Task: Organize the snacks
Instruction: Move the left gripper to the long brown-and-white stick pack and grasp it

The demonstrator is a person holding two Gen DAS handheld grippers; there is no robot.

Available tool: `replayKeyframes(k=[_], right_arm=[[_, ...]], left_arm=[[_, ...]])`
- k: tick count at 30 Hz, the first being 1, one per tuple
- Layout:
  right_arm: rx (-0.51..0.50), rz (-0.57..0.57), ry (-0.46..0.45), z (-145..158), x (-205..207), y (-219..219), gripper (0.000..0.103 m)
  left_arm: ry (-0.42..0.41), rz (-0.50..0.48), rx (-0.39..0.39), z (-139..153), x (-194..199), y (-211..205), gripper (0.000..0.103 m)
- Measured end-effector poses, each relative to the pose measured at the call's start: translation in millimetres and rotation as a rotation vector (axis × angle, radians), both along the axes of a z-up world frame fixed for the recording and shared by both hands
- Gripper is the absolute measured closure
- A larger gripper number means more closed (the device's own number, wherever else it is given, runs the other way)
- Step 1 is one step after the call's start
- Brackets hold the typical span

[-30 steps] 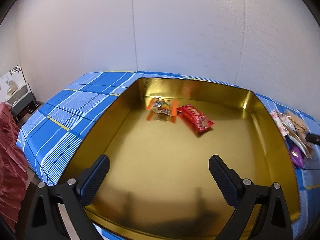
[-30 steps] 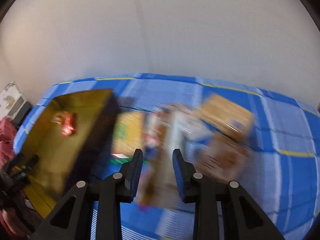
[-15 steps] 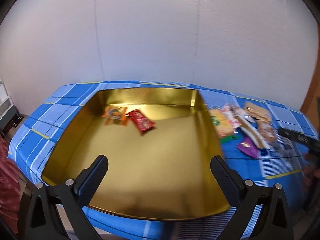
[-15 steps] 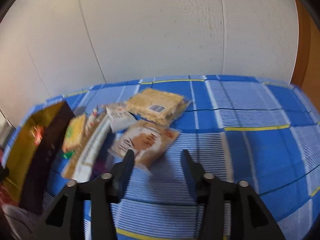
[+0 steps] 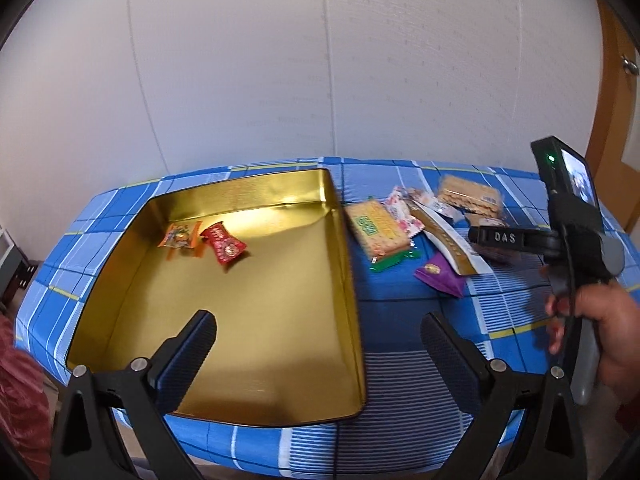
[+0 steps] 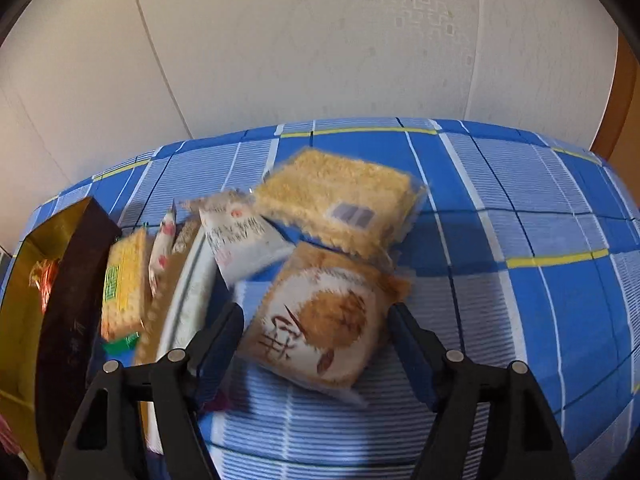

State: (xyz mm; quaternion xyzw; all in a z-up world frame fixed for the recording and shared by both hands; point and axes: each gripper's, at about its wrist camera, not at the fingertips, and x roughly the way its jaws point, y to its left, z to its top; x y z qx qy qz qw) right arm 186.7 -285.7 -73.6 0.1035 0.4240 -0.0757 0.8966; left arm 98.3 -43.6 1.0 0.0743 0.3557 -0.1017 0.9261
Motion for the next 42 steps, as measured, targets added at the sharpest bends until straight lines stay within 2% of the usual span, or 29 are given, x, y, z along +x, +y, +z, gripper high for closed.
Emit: replayKeyframes(k=[4, 7, 11, 16, 25, 28, 30, 31, 32, 34, 42], right_arm=[[0.038, 0.050, -0.029, -4.3, -21.3, -12.7, 0.041], [0.015, 0.086, -0.043, -4.9, -36.7, -20.2, 0.041], [0.014, 0.093, -0.107, -8.2, -57.3, -27.1, 0.041], [0.018, 0.080, -0.109, -6.6, -62.2, -30.0, 0.041], [0.015, 0.085, -0.118, -6.1, -63.2, -30.4, 0.041], [0.022, 0.085, -0.119, -5.7, -63.3, -31.3, 0.041], [0.023, 0.086, -0.119, -5.8, -63.3, -31.6, 0.041], [0.023, 0.086, -0.120, -5.7, -63.4, -31.6, 0.041], [0.023, 0.086, -0.120, -5.7, -63.3, -31.7, 0.041], [0.023, 0.085, -0.119, -5.8, -63.3, -31.6, 0.041], [0.027, 0.084, -0.120, -5.6, -63.3, -32.1, 0.041]], left_arm=[[0.009, -0.029, 0.010, 3.2, 3.8, -16.2, 0.000], [0.040, -0.047, 0.012, 4.9, 13.3, -33.7, 0.000], [0.112, -0.081, -0.002, 2.7, 35.1, -60.4, 0.000], [0.209, -0.074, 0.018, -5.3, 72.3, -90.9, 0.000], [0.279, -0.068, 0.022, -24.4, 115.4, -127.9, 0.001], [0.281, -0.104, 0.030, -32.5, 120.7, -139.1, 0.016], [0.312, -0.122, 0.061, -42.2, 125.0, -145.5, 0.041], [0.334, -0.132, 0.057, -46.0, 126.4, -145.8, 0.048], [0.358, -0.145, 0.039, -49.3, 127.4, -144.8, 0.062], [0.368, -0.154, 0.000, -51.2, 125.7, -139.9, 0.063], [0.390, -0.165, -0.037, -50.8, 102.9, -119.2, 0.064]])
